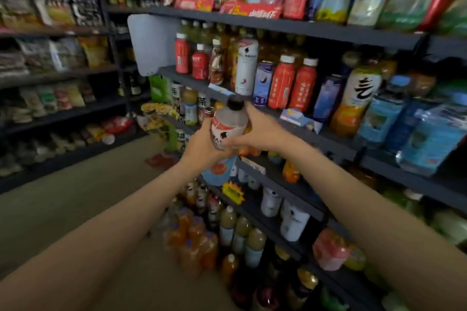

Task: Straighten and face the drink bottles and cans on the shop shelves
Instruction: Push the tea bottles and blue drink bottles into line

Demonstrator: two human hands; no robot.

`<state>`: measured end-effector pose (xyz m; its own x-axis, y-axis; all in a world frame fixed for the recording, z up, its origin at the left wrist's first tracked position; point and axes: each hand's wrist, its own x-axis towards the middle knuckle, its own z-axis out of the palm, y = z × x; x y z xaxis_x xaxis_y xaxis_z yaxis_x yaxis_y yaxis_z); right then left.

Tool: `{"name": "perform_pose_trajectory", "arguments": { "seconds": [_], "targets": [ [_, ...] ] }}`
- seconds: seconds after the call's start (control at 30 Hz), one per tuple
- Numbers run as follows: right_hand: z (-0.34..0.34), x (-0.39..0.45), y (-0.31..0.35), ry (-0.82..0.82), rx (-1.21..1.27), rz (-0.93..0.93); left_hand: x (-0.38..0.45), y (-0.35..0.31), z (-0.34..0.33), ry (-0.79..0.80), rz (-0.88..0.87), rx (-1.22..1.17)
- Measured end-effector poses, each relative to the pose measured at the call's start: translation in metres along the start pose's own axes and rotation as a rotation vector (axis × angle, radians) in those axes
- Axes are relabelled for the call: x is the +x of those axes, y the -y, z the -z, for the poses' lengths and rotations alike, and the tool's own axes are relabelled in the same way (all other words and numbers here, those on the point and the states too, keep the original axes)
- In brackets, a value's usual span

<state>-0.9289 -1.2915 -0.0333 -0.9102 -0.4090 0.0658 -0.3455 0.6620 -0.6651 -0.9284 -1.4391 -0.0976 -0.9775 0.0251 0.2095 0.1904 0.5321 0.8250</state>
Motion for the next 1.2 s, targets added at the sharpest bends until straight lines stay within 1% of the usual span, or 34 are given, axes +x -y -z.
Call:
{"name": "perform_pose_trajectory", "arguments": {
  "seconds": [0.17, 0.2, 0.3, 0.33, 0.37, 0.4, 0.43, 0.5, 0.53, 0.63, 0.7, 0.73, 0.77, 0.83, 0.9, 0.93, 1.0, 1.1, 1.2],
  "targets": [
    [-0.075, 0.050, -0.059, -0.120, 0.212, -0.256, 0.040, 0.070, -0.025, 0.218, 0.070, 0.107],
    [-0.090, 0.059, -0.072, -0.150, 0.205, -0.312, 0.050, 0.086, -0.035, 0.265, 0.108, 0.093],
    [-0.128, 0.082, -0.111, -0.229, 0.201, -0.468, 0.074, 0.129, -0.066, 0.382, 0.076, 0.204],
    [-0.139, 0.089, -0.124, -0.246, 0.215, -0.534, 0.082, 0.143, -0.078, 0.382, 0.134, 0.162],
    [-0.151, 0.095, -0.138, -0.259, 0.211, -0.602, 0.088, 0.159, -0.089, 0.418, 0.117, 0.154],
    [-0.161, 0.101, -0.153, -0.274, 0.195, -0.644, 0.095, 0.176, -0.103, 0.447, 0.158, 0.094],
    [-0.173, 0.106, -0.169, -0.286, 0.182, -0.671, 0.099, 0.195, -0.120, 0.440, 0.215, 0.034],
    [-0.196, 0.113, -0.204, -0.299, 0.193, -0.710, 0.107, 0.230, -0.149, 0.460, 0.246, 0.021],
    [-0.209, 0.114, -0.222, -0.318, 0.241, -0.736, 0.110, 0.246, -0.166, 0.492, 0.264, 0.000],
    [-0.241, 0.110, -0.270, -0.407, 0.384, -0.882, 0.120, 0.277, -0.211, 0.480, 0.256, -0.046],
    [-0.257, 0.110, -0.297, -0.518, 0.525, -0.995, 0.130, 0.287, -0.236, 0.478, 0.218, -0.051],
    [-0.265, 0.112, -0.310, -0.584, 0.632, -1.021, 0.134, 0.292, -0.248, 0.486, 0.214, -0.060],
    [-0.271, 0.114, -0.321, -0.651, 0.764, -1.028, 0.138, 0.297, -0.259, 0.501, 0.204, -0.072],
    [-0.279, 0.121, -0.343, -0.751, 1.052, -0.985, 0.147, 0.305, -0.277, 0.500, 0.182, -0.098],
    [-0.288, 0.130, -0.360, -0.787, 1.295, -0.897, 0.157, 0.315, -0.291, 0.477, 0.162, -0.119],
    [-0.295, 0.134, -0.369, -0.785, 1.353, -0.858, 0.163, 0.322, -0.298, 0.470, 0.157, -0.118],
    [-0.306, 0.143, -0.383, -0.786, 1.357, -0.838, 0.177, 0.333, -0.309, 0.460, 0.148, -0.063],
    [-0.315, 0.156, -0.397, -0.773, 1.263, -0.831, 0.201, 0.340, -0.323, 0.456, 0.105, 0.017],
    [-0.318, 0.168, -0.409, -0.769, 1.216, -0.871, 0.218, 0.342, -0.335, 0.461, 0.060, 0.113]
  ]
}}
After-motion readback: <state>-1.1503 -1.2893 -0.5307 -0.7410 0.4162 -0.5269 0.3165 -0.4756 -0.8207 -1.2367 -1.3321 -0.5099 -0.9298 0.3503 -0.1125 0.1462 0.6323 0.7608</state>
